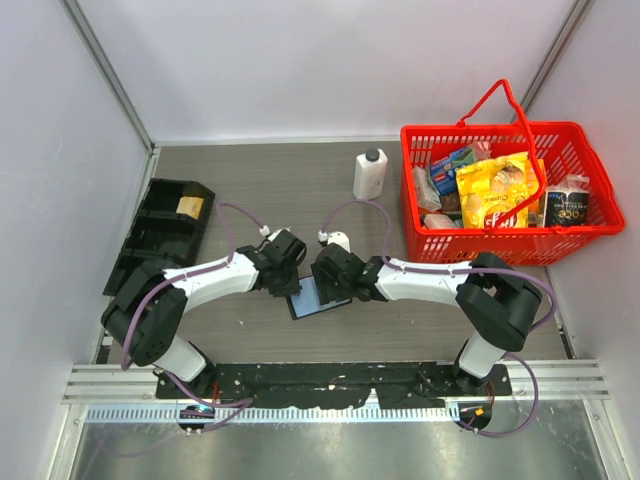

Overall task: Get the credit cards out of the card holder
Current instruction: Remove the credit card from the card holder.

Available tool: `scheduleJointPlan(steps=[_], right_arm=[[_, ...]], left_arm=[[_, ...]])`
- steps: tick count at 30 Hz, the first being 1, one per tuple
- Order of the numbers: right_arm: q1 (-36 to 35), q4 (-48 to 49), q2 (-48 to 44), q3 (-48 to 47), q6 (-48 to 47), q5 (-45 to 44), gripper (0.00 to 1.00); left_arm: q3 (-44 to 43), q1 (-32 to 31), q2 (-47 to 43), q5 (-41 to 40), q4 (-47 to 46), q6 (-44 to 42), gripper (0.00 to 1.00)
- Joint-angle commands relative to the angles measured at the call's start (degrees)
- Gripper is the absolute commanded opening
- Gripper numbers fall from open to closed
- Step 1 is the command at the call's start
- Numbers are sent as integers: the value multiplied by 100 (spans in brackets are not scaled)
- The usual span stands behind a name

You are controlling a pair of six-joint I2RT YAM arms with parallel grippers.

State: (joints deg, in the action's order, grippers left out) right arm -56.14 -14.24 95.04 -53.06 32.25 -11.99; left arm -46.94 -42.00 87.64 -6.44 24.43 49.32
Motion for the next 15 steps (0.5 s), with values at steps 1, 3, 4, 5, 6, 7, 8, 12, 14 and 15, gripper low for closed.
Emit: scheduleJointPlan(steps=[1, 3, 4, 5, 6, 7, 8, 12, 14, 15], right_arm=[[-29, 167, -56, -108, 9, -5, 67], [-29, 158, -126, -143, -34, 65, 65], [-29, 158, -187, -152, -43, 82, 64], [-29, 158, -214, -161, -52, 109, 63], [-29, 158, -258, -170, -52, 126, 62], [-20, 150, -276, -187, -52, 135, 62], [-29, 132, -319, -196, -61, 144, 61], [-37, 88, -399, -249, -61, 214, 60], [-37, 62, -434, -275, -78, 214, 60], [-37, 62, -469, -284, -87, 241, 60]], left_arm=[[27, -45, 87, 283, -184, 104, 27], [27, -45, 78, 292, -193, 104, 27], [27, -45, 78, 292, -193, 104, 27], [27, -45, 78, 292, -193, 104, 27], [27, -54, 87, 301, -193, 104, 27], [18, -45, 87, 301, -193, 104, 27], [27, -45, 78, 301, -193, 104, 27], [27, -45, 78, 301, -184, 104, 27], [27, -45, 70, 310, -193, 95, 27], [27, -45, 78, 310, -193, 104, 27]])
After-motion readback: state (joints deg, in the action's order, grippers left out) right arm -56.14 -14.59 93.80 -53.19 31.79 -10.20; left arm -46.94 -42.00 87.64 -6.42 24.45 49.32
